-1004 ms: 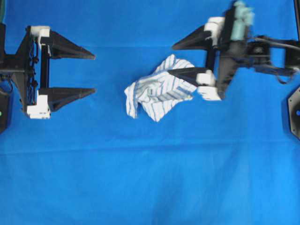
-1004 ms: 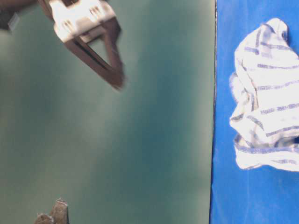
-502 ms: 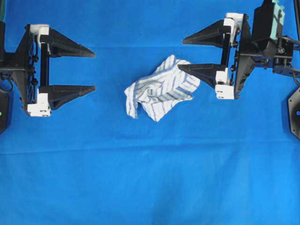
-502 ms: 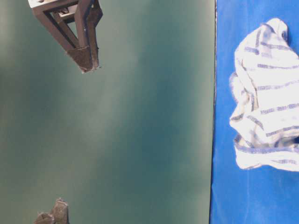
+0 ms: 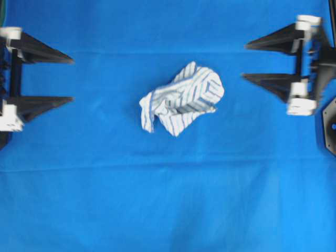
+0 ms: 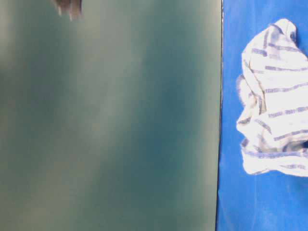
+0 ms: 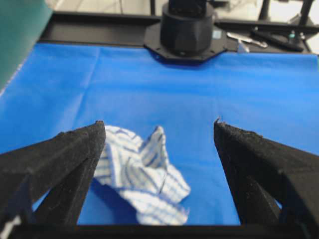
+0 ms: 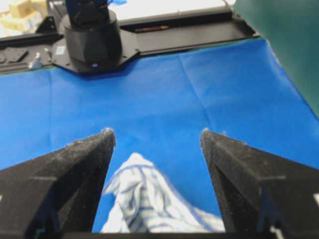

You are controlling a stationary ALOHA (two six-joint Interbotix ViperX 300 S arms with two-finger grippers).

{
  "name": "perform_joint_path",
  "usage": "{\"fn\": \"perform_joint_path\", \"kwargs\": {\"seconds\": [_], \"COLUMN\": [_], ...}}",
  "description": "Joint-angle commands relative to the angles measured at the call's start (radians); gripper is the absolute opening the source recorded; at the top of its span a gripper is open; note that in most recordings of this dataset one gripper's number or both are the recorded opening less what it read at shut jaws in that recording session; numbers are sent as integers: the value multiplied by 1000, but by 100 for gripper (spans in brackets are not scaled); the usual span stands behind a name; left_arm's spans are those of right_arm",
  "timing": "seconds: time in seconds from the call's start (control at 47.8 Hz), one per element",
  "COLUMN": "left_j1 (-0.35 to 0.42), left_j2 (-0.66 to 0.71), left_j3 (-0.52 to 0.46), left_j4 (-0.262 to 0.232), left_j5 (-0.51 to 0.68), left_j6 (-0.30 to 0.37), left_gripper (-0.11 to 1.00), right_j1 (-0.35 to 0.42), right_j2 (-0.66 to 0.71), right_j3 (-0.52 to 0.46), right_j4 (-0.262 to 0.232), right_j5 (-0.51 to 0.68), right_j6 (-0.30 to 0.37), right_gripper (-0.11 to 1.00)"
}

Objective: Hand over the towel.

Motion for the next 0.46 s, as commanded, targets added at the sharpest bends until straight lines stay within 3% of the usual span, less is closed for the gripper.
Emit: {"fn": "perform_joint_path", "kwargs": {"seconds": [0.0, 0.23, 0.439], "left_j1": [9, 11, 11], "left_j2": [-61, -268, -410], "left_j3": [34, 190, 293], "left_j4": [0, 0, 0], "left_j5": [6, 84, 144], "left_j6": [0, -3, -3], "left_gripper": [91, 91, 91], "right_j1": [2, 0, 2], "right_j2": [-84, -301, -388], "right_j3": [41, 218, 337], "right_j4": [2, 3, 3], "right_j5": [6, -6, -12], "right_j6": [3, 5, 8], "right_gripper": [72, 71, 71]}}
